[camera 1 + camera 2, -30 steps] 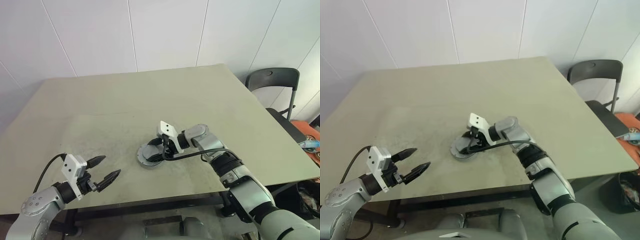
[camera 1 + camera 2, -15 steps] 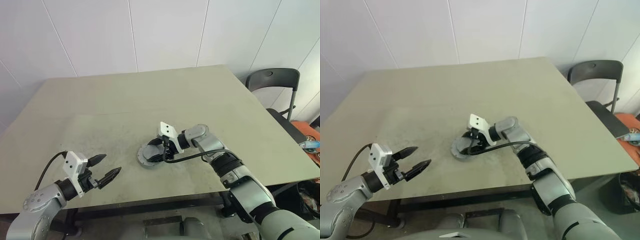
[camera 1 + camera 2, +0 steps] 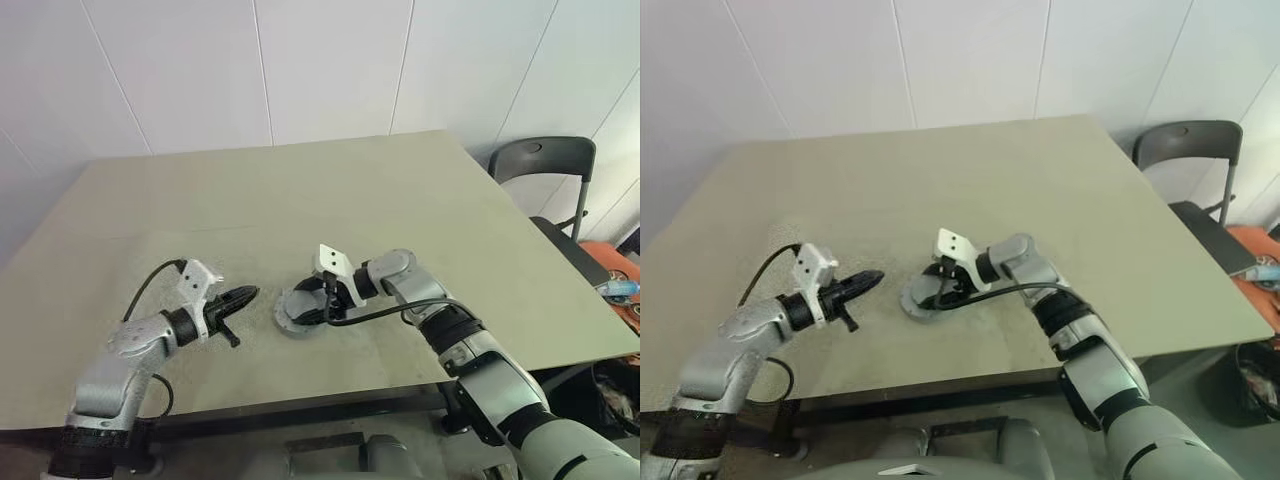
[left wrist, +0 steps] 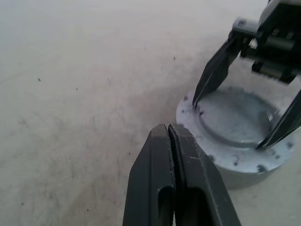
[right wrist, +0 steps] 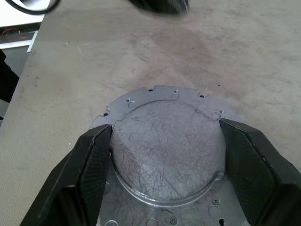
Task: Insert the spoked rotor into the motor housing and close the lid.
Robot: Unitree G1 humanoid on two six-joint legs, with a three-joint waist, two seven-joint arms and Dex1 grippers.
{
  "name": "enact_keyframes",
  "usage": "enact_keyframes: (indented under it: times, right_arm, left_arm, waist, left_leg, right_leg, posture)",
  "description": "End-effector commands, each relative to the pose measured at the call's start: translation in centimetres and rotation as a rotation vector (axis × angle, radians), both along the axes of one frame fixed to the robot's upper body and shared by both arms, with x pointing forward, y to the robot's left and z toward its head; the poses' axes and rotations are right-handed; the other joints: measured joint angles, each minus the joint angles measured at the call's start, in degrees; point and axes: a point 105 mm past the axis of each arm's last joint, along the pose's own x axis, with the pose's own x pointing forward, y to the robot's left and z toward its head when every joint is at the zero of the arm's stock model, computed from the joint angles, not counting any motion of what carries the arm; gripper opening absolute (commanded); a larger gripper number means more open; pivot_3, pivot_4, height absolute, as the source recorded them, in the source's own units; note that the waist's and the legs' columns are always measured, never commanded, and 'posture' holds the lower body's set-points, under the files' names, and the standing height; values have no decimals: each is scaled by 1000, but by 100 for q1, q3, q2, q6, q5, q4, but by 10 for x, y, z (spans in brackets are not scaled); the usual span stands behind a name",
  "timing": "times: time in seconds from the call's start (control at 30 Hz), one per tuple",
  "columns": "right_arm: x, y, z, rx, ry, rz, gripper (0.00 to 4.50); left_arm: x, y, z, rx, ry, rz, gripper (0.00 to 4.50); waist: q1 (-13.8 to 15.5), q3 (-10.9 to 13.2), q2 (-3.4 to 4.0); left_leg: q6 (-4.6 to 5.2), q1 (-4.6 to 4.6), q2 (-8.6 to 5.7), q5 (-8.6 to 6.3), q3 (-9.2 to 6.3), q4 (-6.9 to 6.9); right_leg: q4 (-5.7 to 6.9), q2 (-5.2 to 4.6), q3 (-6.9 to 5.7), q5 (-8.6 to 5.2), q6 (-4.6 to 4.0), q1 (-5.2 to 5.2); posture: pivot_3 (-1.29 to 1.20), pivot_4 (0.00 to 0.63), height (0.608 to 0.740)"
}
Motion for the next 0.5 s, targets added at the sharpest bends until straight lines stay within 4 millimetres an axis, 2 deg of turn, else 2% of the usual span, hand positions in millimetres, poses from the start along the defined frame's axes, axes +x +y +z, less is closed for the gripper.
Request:
enact_keyframes:
  times: [0.03, 0.23, 0.5]
  right_arm:
    - [-4, -3, -13, -45, 31, -8, 3223]
    - [-4, -3, -13, -44, 30, -10, 3223]
    - [-5, -2, -13, -45, 30, -7, 3223]
  left_arm:
    - [6, -9, -1, -4, -23, -27, 0]
    - [8, -20, -3, -57, -16, -47, 0]
    - [3, -29, -12, -42, 37, -99, 0]
  waist:
    - [7, 0, 0]
    - [9, -1, -1]
    - [6, -2, -1]
  left_leg:
    - [0, 0, 0, 0, 0, 0]
    - [0, 0, 0, 0, -4, 1]
    - [0, -1, 0, 0, -5, 2]
  right_leg:
    - [0, 0, 0, 1, 0, -1]
    - [4, 0, -1, 1, 2, -2]
    - [3, 0, 0, 1, 3, 0]
  posture:
    - [0, 0, 740]
    - [0, 0, 740]
    - [0, 0, 740]
